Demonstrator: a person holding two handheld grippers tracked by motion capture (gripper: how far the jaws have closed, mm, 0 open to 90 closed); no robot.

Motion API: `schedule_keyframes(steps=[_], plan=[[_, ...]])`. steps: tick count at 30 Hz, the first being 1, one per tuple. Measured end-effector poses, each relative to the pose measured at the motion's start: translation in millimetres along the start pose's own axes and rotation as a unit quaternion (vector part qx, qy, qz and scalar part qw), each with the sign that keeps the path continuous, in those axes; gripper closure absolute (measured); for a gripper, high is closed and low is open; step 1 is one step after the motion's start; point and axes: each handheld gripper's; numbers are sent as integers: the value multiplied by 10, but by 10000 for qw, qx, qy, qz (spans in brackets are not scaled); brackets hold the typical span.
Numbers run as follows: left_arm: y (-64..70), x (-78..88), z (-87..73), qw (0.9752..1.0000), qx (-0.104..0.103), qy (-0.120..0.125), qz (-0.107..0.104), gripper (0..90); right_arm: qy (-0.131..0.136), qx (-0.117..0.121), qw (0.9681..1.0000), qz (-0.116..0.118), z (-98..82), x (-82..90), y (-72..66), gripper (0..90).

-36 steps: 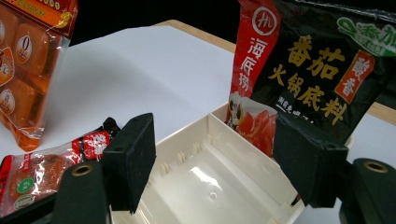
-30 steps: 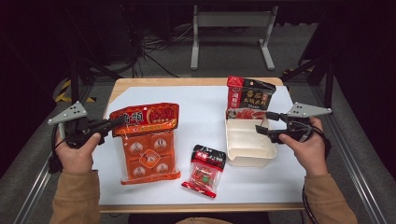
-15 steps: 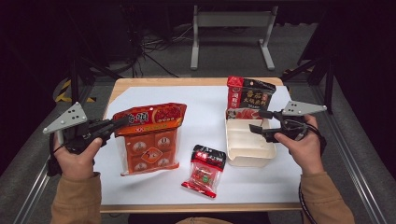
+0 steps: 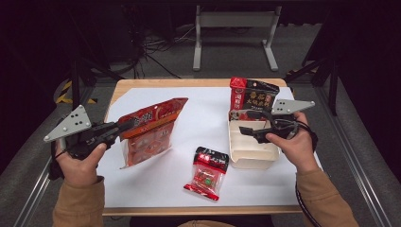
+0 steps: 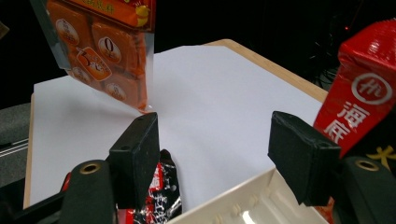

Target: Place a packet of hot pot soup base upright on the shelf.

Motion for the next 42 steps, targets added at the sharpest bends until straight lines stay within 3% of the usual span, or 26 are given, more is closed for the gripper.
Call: schedule_keyframes(steps=[4, 12, 20, 25, 38, 42], plan=[[5, -7, 19, 10000, 19, 67, -54, 900, 137, 19, 9996, 239, 95, -54, -25, 371], [128, -63, 129, 9994, -197, 159, -251, 900, 428, 295, 9966, 633, 249, -159, -124, 401], [209, -135, 205, 9984, -311, 238, -409, 900, 476, 376, 9932, 991, 374, -312, -245, 371], [202, -175, 220, 9978, -280, 277, -525, 900, 490, 356, 9907, 1216, 454, -456, -322, 327], [236, -267, 224, 9966, -297, 296, -715, 900, 687, 383, 9839, 1607, 568, -713, -428, 340], [239, -308, 224, 9963, -288, 281, -760, 900, 620, 381, 9816, 1768, 576, -785, -465, 364]])
Point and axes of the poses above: each handheld gripper's, and its own axes: x roughly backward along the jaws, z roughly out of its top, y roughly to its right, and after that the axes turned 4 degrees about -z, right-handed
